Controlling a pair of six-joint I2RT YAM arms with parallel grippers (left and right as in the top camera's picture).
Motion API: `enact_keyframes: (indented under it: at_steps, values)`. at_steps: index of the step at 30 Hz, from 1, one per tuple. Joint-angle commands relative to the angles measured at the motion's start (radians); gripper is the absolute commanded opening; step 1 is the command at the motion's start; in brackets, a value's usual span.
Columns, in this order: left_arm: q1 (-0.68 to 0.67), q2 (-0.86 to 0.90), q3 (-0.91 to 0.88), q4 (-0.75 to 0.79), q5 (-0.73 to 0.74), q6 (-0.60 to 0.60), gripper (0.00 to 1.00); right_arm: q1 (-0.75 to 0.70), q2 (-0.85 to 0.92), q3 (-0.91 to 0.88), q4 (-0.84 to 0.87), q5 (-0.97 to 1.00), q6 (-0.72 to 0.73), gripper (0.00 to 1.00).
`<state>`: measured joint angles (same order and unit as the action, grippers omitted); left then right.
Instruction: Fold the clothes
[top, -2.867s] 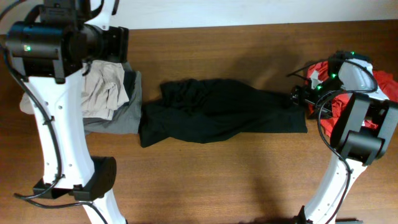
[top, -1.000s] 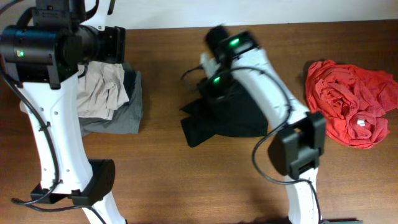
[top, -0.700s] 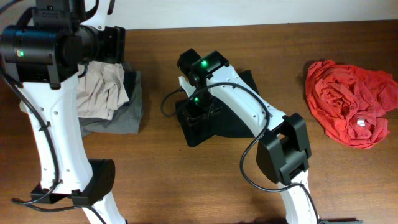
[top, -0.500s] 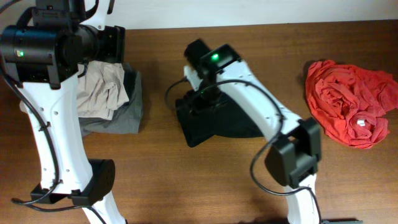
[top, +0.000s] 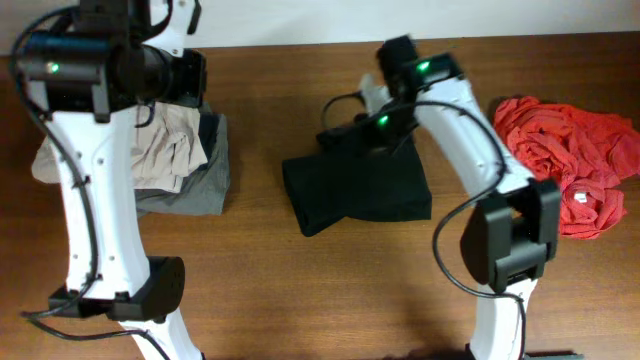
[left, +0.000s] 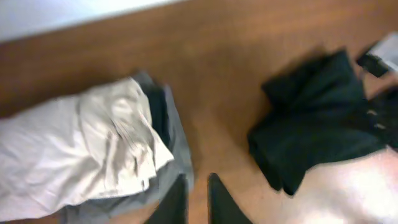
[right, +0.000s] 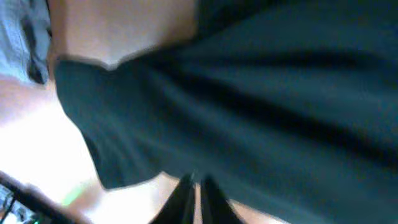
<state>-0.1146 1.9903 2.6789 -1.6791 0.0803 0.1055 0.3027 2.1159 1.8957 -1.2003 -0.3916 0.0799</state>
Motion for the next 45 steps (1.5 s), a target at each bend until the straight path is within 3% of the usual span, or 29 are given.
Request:
enact_keyframes:
  at_steps: [1,5,8,12,16,17,20,26,29,32,38,45]
  values:
    - [0.005,-0.019,-0.148,0.025,0.113,-0.006,0.06,0.056,0.018,-0.161,0.143,-0.043,0.1,0.04]
    - [-0.011,-0.019,-0.356,0.139,0.261,0.01,0.05,0.063,0.035,-0.317,0.358,-0.044,0.216,0.04]
    - [-0.04,-0.019,-0.52,0.267,0.354,0.021,0.06,0.063,0.035,-0.374,0.459,-0.047,0.224,0.04]
    - [-0.102,-0.019,-0.716,0.454,0.433,0.024,0.06,0.058,0.016,-0.335,0.432,-0.152,0.042,0.08]
    - [-0.169,-0.019,-0.824,0.594,0.436,0.025,0.06,0.041,-0.045,-0.253,0.338,-0.2,-0.022,0.18]
    - [-0.183,-0.019,-0.837,0.617,0.436,0.024,0.07,0.029,-0.068,-0.227,0.309,-0.2,-0.023,0.26]
    - [-0.223,-0.019,-0.853,0.642,0.419,0.024,0.13,-0.02,-0.121,-0.175,0.235,-0.17,-0.016,0.63]
    - [-0.285,-0.019,-0.897,0.669,0.367,0.023,0.18,-0.217,-0.143,-0.132,0.098,-0.094,-0.024,0.82]
    - [-0.3,-0.019,-0.958,0.732,0.364,-0.058,0.18,-0.306,-0.123,-0.134,0.077,-0.094,-0.096,0.92]
    - [-0.312,-0.019,-1.049,0.838,0.366,-0.206,0.19,-0.374,-0.092,-0.153,0.086,-0.095,-0.139,0.96]
    - [-0.347,-0.018,-1.215,1.065,0.369,-0.449,0.22,-0.417,-0.003,-0.198,0.113,-0.113,-0.156,0.96]
    - [-0.39,0.003,-1.255,1.172,0.365,-0.521,0.24,-0.404,0.133,-0.203,0.142,-0.188,-0.219,0.96]
